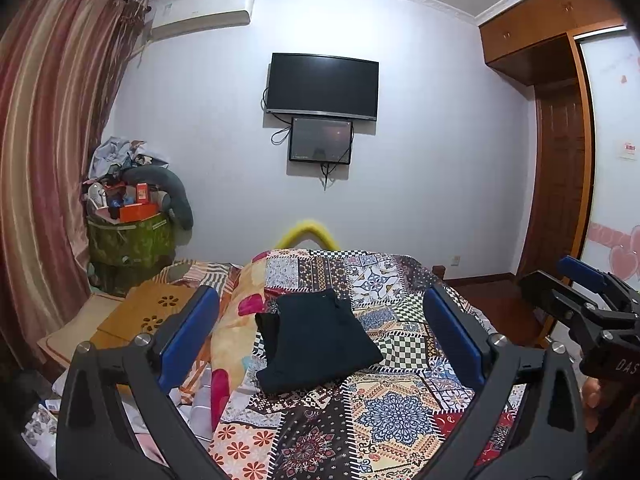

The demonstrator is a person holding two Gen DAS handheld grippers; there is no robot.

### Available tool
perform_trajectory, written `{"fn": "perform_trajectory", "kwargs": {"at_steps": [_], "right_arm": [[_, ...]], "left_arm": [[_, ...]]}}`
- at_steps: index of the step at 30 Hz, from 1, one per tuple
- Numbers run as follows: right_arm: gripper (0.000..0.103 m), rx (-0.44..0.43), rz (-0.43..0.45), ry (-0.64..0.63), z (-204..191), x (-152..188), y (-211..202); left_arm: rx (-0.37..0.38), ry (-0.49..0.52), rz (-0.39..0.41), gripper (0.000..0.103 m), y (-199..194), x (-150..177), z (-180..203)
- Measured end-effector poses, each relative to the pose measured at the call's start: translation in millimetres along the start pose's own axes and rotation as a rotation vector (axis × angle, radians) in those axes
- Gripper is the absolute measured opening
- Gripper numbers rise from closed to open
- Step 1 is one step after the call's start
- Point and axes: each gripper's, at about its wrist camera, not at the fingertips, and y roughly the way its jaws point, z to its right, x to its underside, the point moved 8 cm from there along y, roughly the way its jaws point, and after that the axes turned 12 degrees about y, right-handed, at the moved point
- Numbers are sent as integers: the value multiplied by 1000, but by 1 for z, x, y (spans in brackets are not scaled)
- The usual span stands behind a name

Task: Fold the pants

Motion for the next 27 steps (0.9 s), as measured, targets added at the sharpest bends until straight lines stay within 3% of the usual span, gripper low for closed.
{"fn": "perform_trajectory", "kwargs": {"at_steps": [27], "right_arm": [[103,3,-6,25,4,-4,-3]], "left_arm": [[9,-3,4,103,1,0,0]]}}
